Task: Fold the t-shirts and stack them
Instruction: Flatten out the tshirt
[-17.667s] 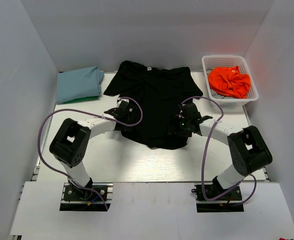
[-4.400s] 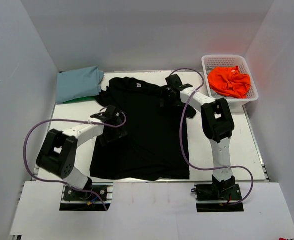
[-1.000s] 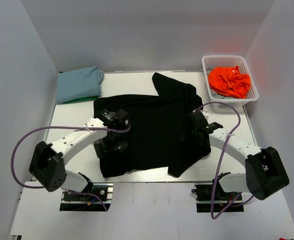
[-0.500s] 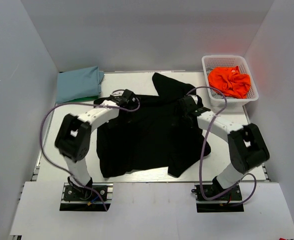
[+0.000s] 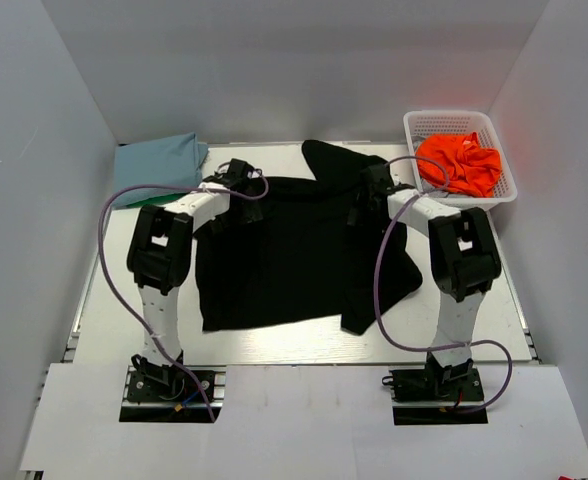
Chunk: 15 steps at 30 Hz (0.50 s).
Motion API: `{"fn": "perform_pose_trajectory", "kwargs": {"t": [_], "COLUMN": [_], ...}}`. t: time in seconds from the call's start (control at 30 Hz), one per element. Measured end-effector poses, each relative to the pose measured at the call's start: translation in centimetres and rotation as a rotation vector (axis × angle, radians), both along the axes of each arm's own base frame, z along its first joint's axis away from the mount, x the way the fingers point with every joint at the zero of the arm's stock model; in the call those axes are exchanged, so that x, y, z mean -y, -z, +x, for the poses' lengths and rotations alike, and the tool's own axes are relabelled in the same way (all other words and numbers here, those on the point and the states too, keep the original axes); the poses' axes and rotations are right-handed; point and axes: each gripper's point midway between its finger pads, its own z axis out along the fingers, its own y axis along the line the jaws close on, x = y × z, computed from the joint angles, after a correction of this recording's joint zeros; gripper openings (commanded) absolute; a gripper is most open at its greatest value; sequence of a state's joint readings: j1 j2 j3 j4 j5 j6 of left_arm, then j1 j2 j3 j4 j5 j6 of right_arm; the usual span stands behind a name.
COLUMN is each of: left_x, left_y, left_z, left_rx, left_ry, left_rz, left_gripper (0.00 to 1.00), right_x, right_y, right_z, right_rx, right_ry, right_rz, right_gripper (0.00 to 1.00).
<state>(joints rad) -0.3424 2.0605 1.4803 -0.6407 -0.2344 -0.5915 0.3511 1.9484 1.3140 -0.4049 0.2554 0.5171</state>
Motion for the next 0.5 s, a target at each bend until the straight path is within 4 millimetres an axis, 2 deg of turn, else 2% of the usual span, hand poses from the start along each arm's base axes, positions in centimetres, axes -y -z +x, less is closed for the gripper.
{"fn": "perform_pose_trajectory", "kwargs": {"t": [0.17,0.23,0.3,0.37,0.43,0.5], "left_x": [1.9,2.3,2.0,1.6,0.7,0.0], "left_y": [-0.8,-1.2,-1.3,-1.4,-2.2,-3.7], "left_z": [7.1,8.4,8.4,7.3,4.6,1.6], "left_rx": [0.115,0.148,0.151,0.147,0.122,0.112], "left_ry": [0.066,0.096,0.114,0.124,0.124,0.112], "left_rz": [-0.036,-0.037,-0.029,-0.026,-0.012,-0.011], "left_gripper": [1.0,1.0,1.0,1.0,1.0,1.0], "right_x": [-0.1,-0.3,-0.7,-1.3,-1.8,-2.5], "right_y": [-0.8,-1.6,-3.0,-4.6,-6.3,-8.2], "right_z": [5.2,6.2,6.7,6.5,5.6,3.7], "right_rx": [0.05,0.075,0.109,0.145,0.179,0.219], "right_ry": [-0.015,-0.04,-0.075,-0.116,-0.154,-0.195], "right_rz": [-0.006,-0.013,-0.016,-0.01,0.002,0.021], "right_gripper": [0.9,0.9,0.9,0.9,0.9,0.9]}}
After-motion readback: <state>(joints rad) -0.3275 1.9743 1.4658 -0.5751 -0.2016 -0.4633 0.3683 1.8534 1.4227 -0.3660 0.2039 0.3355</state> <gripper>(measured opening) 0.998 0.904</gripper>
